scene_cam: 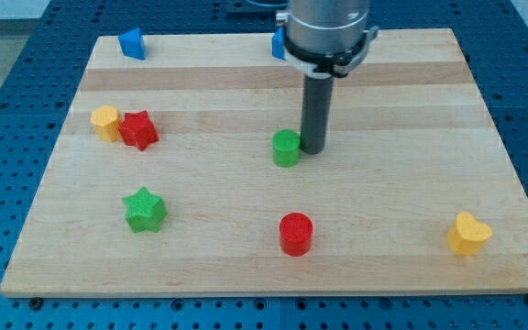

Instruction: Push the yellow hexagon towards blue triangle

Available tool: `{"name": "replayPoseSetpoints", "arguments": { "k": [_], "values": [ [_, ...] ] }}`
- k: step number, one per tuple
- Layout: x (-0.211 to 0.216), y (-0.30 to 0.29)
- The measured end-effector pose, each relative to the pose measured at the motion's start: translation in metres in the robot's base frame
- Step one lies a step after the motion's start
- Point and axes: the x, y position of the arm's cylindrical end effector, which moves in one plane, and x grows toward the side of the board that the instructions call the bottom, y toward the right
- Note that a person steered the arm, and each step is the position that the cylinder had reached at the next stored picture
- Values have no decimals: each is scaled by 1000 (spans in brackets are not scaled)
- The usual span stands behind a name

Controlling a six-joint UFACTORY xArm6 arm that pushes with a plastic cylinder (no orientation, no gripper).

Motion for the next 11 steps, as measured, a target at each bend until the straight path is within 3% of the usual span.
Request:
{"name": "replayPoseSetpoints", "arguments": {
  "k": [3,5,6,7,9,11],
  "values": [
    [49,-70],
    [31,-1],
    [8,1],
    [-11,-20],
    [-8,-83],
    [12,-89]
  ]
}}
